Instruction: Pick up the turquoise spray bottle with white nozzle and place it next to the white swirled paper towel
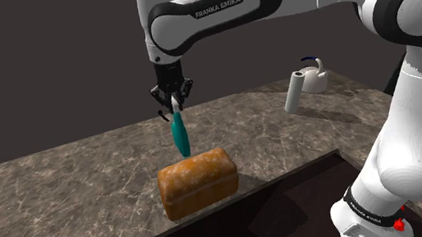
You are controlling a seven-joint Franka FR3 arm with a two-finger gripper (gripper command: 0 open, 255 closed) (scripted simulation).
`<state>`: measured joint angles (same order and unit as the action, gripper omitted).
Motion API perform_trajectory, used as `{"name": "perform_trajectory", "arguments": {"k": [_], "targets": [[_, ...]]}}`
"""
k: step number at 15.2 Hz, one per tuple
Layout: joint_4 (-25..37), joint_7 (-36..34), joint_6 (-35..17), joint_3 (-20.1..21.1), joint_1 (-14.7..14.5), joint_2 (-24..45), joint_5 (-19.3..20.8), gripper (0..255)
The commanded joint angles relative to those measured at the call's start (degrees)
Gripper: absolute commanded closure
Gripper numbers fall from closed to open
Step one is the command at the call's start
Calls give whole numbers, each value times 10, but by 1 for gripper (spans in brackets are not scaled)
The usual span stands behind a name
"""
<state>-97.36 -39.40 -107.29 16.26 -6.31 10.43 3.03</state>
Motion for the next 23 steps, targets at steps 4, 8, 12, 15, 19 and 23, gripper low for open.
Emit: {"name": "perform_trajectory", "arguments": {"k": [4, 8, 12, 15, 19, 23], "targets": [[37, 1, 39, 1, -1, -2, -1, 255], [67, 1, 69, 1, -1, -2, -1, 255], [102, 1, 101, 2, -3, 1, -1, 255], [129, 1, 126, 2, -4, 4, 0, 255], [170, 0, 159, 3, -6, 11, 2, 255], [216, -1, 195, 4, -9, 22, 5, 255]]}}
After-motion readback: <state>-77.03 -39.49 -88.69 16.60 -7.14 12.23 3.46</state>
